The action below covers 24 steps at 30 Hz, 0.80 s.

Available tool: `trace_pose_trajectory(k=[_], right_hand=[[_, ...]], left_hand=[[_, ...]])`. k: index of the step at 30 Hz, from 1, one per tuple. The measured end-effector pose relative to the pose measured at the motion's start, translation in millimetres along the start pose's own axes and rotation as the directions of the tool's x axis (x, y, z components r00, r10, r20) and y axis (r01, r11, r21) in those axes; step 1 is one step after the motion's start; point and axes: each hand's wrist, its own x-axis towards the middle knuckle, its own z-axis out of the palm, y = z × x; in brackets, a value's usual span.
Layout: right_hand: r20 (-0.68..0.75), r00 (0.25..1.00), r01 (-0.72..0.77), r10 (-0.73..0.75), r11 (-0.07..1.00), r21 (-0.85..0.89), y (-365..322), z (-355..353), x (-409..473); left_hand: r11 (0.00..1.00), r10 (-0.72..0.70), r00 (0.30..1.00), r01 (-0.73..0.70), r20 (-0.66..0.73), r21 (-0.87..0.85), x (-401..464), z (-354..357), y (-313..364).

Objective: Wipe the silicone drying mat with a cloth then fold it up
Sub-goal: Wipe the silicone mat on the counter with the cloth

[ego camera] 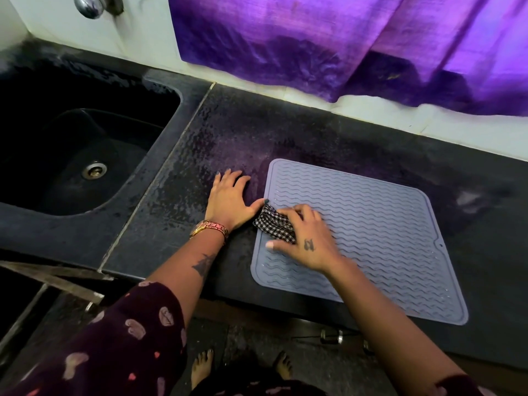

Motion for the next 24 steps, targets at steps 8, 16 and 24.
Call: trace_pose_trajectory(k=[8, 16, 24], right_hand=[[-0.045, 0.987, 0.151, -0.153, 0.988, -0.039, -10.2, 2.6, -10.8], [0.063, 0.963, 0.265, -0.263, 0.964, -0.026, -9.7, 3.6, -36.2], [0.063, 0.998, -0.030, -0.010, 0.790, 0.613, 4.8, -19.5, -23.2]], left_hand=[[1.000, 0.001, 1.000, -0.001, 0.015, -0.002, 0.2, -1.7, 1.2], [1.000, 0.002, 1.000, -0.002, 0.017, -0.009, -0.6, -3.4, 1.3], [1.000, 0.000, 1.000, 0.000, 0.024, -0.005, -0.6, -3.2, 2.0]])
